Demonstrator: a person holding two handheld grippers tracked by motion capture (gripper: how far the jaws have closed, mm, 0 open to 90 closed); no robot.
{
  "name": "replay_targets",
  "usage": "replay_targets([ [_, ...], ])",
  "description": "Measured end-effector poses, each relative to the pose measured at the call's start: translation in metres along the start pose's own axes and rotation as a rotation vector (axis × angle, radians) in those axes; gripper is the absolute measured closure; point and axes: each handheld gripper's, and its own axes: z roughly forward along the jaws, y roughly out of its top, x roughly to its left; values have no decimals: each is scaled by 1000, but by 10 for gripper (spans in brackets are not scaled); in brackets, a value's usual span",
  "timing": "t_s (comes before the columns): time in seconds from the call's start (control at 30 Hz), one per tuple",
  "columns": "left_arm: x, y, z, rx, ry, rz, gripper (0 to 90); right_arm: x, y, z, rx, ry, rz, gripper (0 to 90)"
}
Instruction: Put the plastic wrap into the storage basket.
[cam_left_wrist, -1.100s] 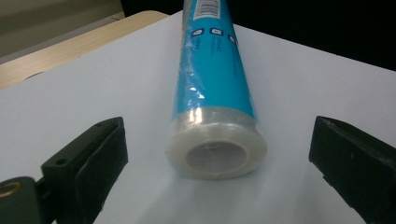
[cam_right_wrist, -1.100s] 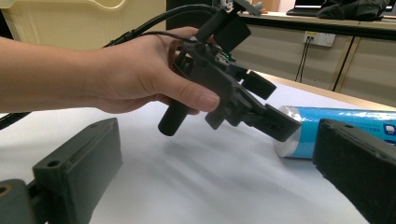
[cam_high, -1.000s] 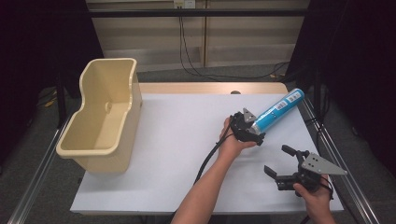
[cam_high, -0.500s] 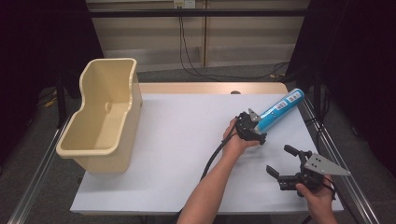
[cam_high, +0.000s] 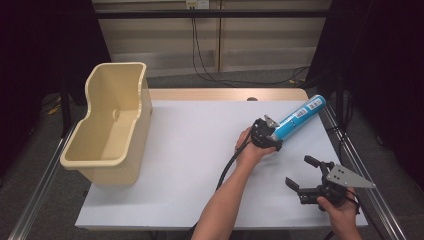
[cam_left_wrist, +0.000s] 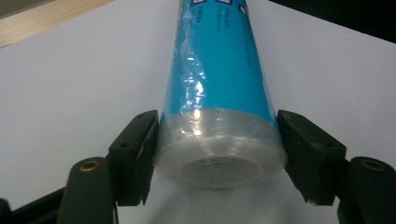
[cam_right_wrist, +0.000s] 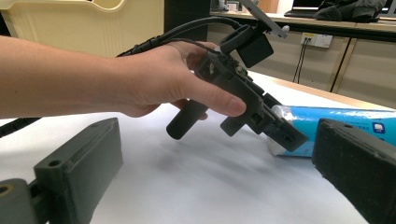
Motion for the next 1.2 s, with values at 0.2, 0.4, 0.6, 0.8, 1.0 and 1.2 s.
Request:
replay_targets([
  [0.2, 3, -5, -13, 34, -24, -30, 323, -1, -1, 0, 2, -1, 1, 14],
  [0.4, 8, -18, -36, 63, -41, -39, 324, 0, 0, 1, 3, 0, -3, 15],
  [0.6, 16, -35, -62, 76, -66, -59, 323, 2, 0, 4, 10, 0, -11, 15],
  [0.8, 21, -56, -87, 63, -80, -64, 323, 3, 0, 6, 12, 8, -14, 14],
  [1.0, 26, -71, -109, 69, -84, -56, 323, 4, 0, 8, 17, 10, -18, 14],
  [1.2, 30, -85, -132, 83, -81, -43, 323, 4, 0, 9, 20, 16, -20, 14],
])
